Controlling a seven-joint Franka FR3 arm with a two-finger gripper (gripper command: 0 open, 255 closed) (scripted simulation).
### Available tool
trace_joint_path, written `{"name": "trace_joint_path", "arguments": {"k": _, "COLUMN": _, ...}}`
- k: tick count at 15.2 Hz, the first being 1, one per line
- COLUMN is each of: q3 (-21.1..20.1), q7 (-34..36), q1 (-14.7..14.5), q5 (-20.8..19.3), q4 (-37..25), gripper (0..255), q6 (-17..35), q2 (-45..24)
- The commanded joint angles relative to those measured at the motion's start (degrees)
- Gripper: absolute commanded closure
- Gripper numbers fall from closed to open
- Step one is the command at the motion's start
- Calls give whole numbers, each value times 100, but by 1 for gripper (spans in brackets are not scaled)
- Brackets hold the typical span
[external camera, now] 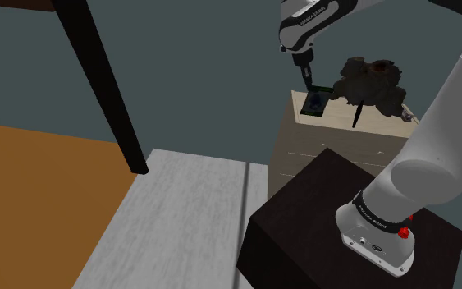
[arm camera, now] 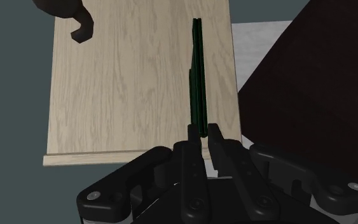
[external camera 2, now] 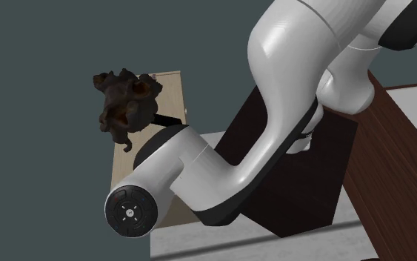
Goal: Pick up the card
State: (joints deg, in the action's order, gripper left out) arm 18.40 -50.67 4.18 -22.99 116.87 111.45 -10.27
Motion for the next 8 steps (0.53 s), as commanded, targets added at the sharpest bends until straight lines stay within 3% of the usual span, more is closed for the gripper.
{"name": "trace_joint_path", "arguments": {"k": 1, "q3": 2, "q7": 0, "q1": 1, "q5": -4, "q4": 13, "gripper": 255, "q6": -4, "q2": 13}}
{"name": "trace_joint_path", "arguments": {"k": 8, "q3": -2, "q7": -135, "q1": -33, "q5": -13, "q4": -225, "gripper": 255, "q6": -476, "q2": 272}}
